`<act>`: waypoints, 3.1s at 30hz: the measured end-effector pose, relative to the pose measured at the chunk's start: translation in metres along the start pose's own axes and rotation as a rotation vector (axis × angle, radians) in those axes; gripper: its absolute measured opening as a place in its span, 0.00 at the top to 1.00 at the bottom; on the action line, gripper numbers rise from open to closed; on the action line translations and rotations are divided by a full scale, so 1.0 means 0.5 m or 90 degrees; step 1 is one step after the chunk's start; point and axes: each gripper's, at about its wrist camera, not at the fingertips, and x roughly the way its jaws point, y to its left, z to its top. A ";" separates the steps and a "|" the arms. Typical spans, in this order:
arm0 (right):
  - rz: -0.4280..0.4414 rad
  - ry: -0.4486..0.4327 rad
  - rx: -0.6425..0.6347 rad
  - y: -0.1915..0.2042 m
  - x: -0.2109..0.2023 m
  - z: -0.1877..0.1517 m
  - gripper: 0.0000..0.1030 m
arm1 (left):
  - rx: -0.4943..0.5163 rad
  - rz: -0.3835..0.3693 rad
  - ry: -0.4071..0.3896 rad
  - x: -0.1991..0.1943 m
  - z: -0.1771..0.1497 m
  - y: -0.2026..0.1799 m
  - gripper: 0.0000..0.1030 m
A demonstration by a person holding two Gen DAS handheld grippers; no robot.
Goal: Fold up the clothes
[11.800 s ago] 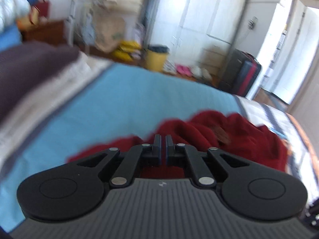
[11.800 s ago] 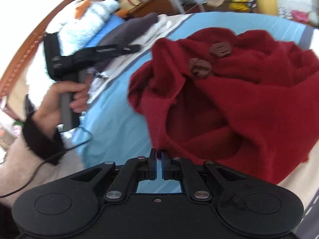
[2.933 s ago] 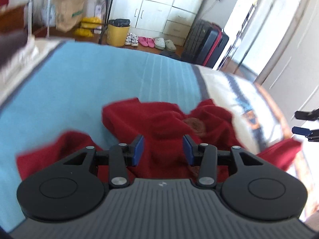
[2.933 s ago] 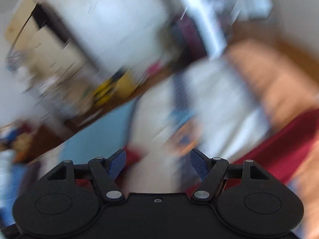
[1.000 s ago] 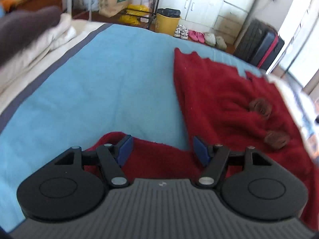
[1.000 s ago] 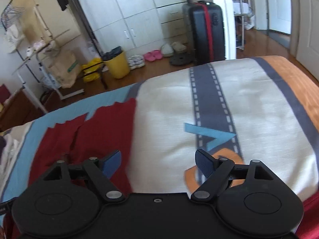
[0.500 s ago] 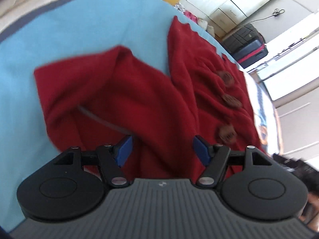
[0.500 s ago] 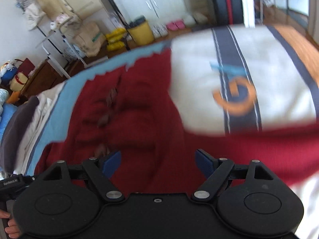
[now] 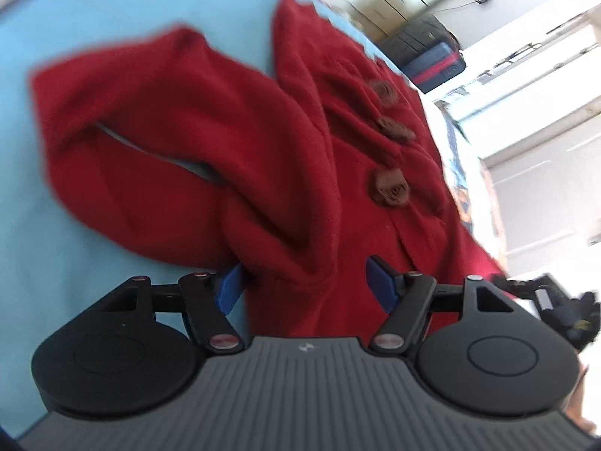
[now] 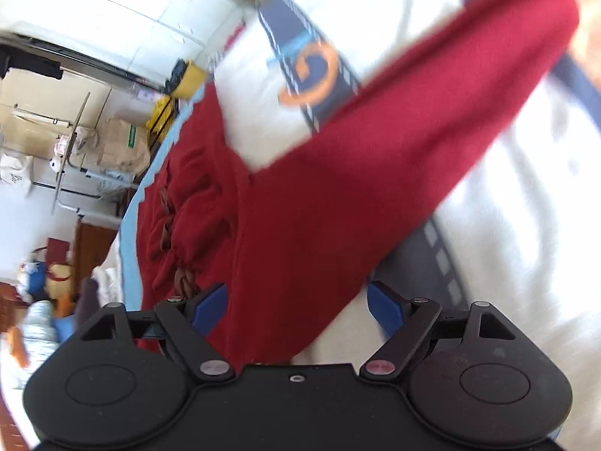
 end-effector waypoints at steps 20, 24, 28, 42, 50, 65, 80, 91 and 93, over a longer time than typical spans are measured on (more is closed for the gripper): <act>-0.277 -0.097 -0.342 0.103 -0.002 -0.074 0.90 | 0.050 0.062 0.024 -0.078 -0.014 0.012 0.87; -0.247 -0.091 -0.292 0.098 -0.006 -0.059 0.76 | 0.064 0.056 -0.036 -0.138 0.003 0.002 0.84; -0.234 -0.215 -0.324 0.125 -0.067 -0.078 0.49 | 0.208 0.183 -0.119 -0.196 0.026 -0.030 0.59; 0.097 -0.055 -0.551 0.288 0.069 -0.237 0.47 | 0.155 0.296 -0.106 -0.102 0.086 0.048 1.00; 0.122 -0.008 -0.768 0.327 0.095 -0.370 0.42 | 0.178 0.398 -0.393 -0.312 0.130 0.033 1.00; 0.056 0.009 -0.914 0.354 0.148 -0.472 0.42 | -0.013 0.334 -0.463 -0.360 0.235 0.235 1.00; -0.008 -0.030 -0.970 0.357 0.229 -0.486 0.45 | -0.136 0.268 -0.243 -0.307 0.201 0.328 0.98; 0.046 -0.092 -0.804 0.355 0.178 -0.399 0.91 | -0.199 0.122 -0.118 -0.130 0.155 0.283 0.59; 0.072 -0.086 -0.794 0.354 0.172 -0.396 0.91 | -0.174 0.151 -0.143 -0.113 0.155 0.269 0.64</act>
